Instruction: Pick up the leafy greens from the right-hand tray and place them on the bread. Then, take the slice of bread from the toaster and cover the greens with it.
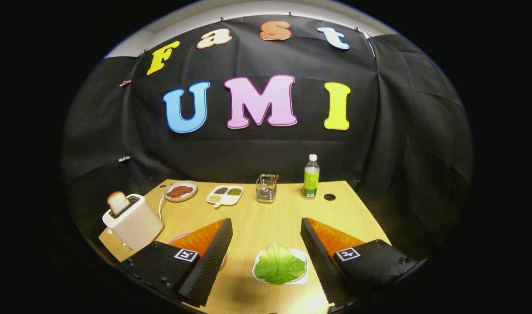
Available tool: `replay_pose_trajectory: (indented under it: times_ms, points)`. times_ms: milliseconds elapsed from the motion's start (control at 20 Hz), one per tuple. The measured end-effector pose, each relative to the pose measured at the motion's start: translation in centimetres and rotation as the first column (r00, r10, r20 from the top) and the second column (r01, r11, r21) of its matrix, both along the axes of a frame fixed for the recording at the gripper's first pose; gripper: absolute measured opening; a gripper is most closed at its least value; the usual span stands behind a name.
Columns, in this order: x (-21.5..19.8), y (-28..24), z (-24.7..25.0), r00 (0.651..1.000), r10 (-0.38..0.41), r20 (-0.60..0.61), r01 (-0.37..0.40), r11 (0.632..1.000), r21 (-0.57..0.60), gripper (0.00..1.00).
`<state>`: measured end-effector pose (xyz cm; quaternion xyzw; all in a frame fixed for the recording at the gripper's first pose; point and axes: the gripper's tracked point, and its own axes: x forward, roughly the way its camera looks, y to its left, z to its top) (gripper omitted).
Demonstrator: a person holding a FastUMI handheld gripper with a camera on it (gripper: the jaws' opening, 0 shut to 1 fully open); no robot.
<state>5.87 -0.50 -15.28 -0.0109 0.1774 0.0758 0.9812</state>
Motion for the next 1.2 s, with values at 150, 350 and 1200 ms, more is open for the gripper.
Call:
replay_pose_trajectory:
  times_ms: [150,350,1200]
  points:
    - [1.1,-0.8,-3.8,0.997,0.0,-0.078,0.0,1.0,0.001,0.97]
    - [1.9,-1.9,-9.2,0.985,-0.011,-0.173,0.007,1.0,-0.024,0.98]
    - [2.8,-2.6,-22.8,0.901,0.018,-0.434,-0.056,0.996,-0.075,0.98]
